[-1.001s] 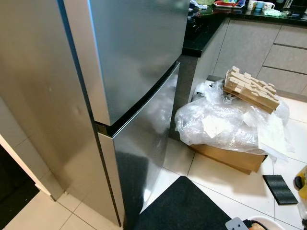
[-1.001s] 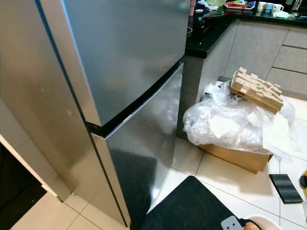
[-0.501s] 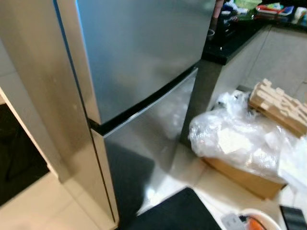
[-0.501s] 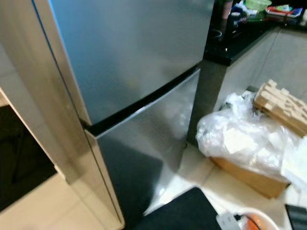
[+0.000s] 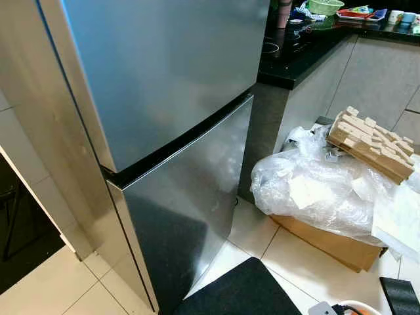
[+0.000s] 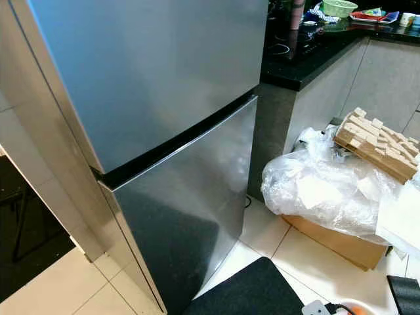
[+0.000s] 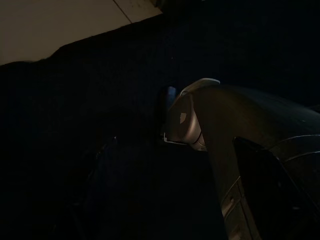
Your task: Restocking fridge
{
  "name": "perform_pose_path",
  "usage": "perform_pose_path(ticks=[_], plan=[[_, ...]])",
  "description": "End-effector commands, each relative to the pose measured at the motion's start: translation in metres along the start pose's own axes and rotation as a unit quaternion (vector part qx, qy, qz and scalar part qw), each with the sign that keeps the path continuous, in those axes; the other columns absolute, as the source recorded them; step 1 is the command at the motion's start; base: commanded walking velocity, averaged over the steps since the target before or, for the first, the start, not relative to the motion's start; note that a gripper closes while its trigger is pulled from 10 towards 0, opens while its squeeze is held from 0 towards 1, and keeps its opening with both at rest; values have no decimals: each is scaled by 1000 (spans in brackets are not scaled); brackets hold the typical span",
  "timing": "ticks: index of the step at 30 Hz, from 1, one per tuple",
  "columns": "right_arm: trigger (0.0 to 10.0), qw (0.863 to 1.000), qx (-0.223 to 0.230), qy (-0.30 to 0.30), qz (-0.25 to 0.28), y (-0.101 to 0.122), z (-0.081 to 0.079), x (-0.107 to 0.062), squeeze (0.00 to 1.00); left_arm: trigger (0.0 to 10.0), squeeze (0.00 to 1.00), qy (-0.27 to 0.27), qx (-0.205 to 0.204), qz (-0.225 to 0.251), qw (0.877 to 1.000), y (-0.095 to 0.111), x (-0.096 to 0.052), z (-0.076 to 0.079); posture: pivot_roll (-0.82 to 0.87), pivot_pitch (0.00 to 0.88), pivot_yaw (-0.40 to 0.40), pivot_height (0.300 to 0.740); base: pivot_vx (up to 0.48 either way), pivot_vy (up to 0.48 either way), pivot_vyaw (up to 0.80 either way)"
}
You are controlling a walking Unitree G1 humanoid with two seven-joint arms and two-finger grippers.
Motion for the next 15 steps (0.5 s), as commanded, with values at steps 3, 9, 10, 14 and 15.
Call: perform_pose_path(ticks=[3,9,10,14,15], plan=[[10000,1000,4,-1,9,4,1,0,0,10000,0,-27,10,-9,1000,-4,1,9,-29,0,-24,740,0,-480,0],[10000,1000,5,0,5,1,0,0,0,10000,0,-1,-13,-3,1000,-1,2,5,-28,0,-25,740,0,-160,0],[10000,1000,5,1,4,1,0,0,0,10000,0,-1,-13,-2,1000,-1,2,5,-28,0,-25,740,0,0,0],[10000,1000,5,2,4,0,1,0,0,10000,0,-9,-10,4,1000,2,2,5,-28,0,-26,740,0,0,0],[10000,1000,5,2,4,0,1,0,0,10000,0,-9,-10,4,1000,2,2,5,-28,0,-26,740,0,0,0]])
Point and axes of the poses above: a point about 5 cm out from each wrist's last joint towards the gripper, its own x axis pointing out of the wrist towards the gripper, its own y axis along the axis of the wrist's last joint, z = x × y, the point moved 2 cm from there along x, pointing out of the wrist towards the gripper, and after that the axes turned 9 degrees about x, right-handed, at the moved point
